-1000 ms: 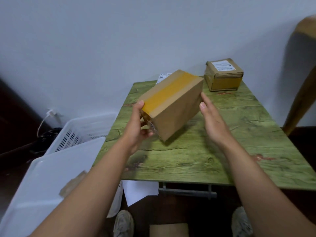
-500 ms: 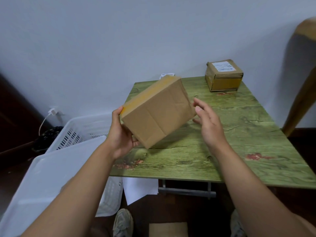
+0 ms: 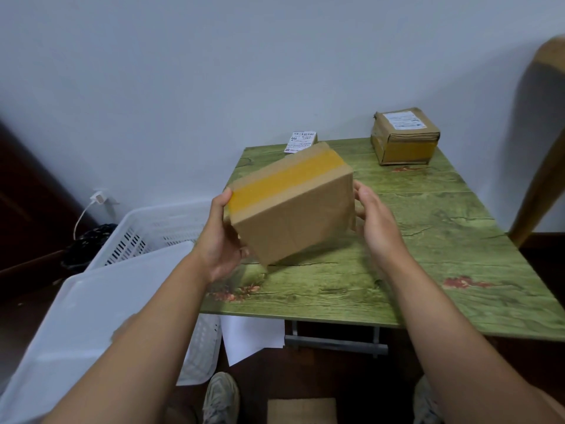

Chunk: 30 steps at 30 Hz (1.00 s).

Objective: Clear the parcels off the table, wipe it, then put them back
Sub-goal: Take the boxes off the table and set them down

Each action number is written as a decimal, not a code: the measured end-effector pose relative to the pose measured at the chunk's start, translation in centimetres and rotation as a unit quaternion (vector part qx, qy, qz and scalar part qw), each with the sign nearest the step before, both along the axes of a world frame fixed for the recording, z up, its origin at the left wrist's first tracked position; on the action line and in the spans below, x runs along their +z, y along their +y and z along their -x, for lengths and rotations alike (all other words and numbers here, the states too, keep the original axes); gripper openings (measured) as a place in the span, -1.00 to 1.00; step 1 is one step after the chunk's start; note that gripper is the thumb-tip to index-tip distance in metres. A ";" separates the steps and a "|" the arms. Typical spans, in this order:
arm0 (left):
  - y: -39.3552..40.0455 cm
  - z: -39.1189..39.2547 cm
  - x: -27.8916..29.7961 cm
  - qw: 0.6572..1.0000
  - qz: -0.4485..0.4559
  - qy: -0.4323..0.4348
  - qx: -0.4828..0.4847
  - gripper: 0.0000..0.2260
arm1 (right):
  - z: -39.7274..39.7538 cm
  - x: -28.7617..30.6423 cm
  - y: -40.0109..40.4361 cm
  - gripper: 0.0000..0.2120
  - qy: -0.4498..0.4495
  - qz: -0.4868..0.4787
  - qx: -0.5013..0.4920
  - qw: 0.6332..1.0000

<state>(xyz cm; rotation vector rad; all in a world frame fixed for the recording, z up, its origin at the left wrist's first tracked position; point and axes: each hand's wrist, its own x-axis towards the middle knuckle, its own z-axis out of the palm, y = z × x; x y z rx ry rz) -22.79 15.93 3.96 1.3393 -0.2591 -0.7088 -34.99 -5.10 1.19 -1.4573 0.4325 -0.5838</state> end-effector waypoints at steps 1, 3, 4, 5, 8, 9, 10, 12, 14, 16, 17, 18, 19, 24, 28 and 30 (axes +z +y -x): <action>-0.2 0.1 0.3 1.000 -0.013 -0.023 0.013 -0.46 | 0.1 0.1 0.0 -0.54 -0.001 0.002 -0.008 1.000; -0.6 0.4 1.0 0.997 -0.019 -0.065 0.026 -0.47 | 0.1 0.3 0.2 -0.55 -0.007 0.008 -0.017 1.000; -0.8 0.5 1.2 0.996 -0.018 -0.082 0.032 -0.46 | 0.1 0.2 0.2 -0.55 -0.013 0.010 -0.019 1.000; -1.0 0.6 1.5 0.994 -0.020 -0.096 0.044 -0.44 | 0.3 0.3 0.3 -0.55 -0.018 0.013 -0.019 1.000; -1.5 0.8 1.8 0.984 -0.045 -0.148 0.083 -0.46 | 0.5 0.4 0.6 -0.49 -0.029 0.023 -0.009 0.999; -1.6 0.9 1.9 0.981 -0.051 -0.165 0.088 -0.49 | 0.6 0.4 0.6 -0.43 -0.032 0.023 0.000 0.999; -1.8 1.1 2.1 0.978 -0.060 -0.177 0.090 -0.52 | 0.7 0.5 0.6 -0.37 -0.035 0.023 0.010 0.999; -2.2 1.5 2.5 0.972 -0.092 -0.199 0.087 -0.53 | 0.6 0.4 0.6 -0.35 -0.035 0.025 0.021 0.999; -2.4 1.6 2.8 0.966 -0.125 -0.215 0.066 -0.40 | 0.5 0.2 0.4 -0.45 -0.031 0.027 0.017 0.999; -2.4 1.6 2.8 0.966 -0.139 -0.214 0.039 -0.35 | 0.3 0.1 0.2 -0.58 -0.033 0.023 0.001 0.999; -2.3 1.6 2.9 0.968 -0.138 -0.210 0.030 -0.41 | 0.2 0.2 0.1 -0.62 -0.034 0.020 -0.006 0.999; -2.3 1.7 2.9 0.969 -0.136 -0.204 0.020 -0.49 | 0.1 0.2 -0.1 -0.64 -0.038 0.016 -0.013 0.999; -2.4 1.8 3.0 0.970 -0.135 -0.201 0.012 -0.52 | 0.0 0.1 -0.4 -0.65 -0.040 0.011 -0.022 0.999; -2.7 2.0 2.9 0.969 -0.127 -0.213 0.021 -0.69 | -0.3 -0.6 -1.0 -0.76 -0.026 -0.001 -0.043 0.999; -2.9 2.1 2.7 0.973 -0.121 -0.194 0.033 -0.68 | -0.3 -0.9 -1.1 -0.67 -0.020 -0.010 -0.071 0.997; -2.8 2.0 2.4 0.975 -0.120 -0.184 0.034 -0.67 | -0.2 -0.7 -0.9 -0.75 -0.014 -0.005 -0.076 0.997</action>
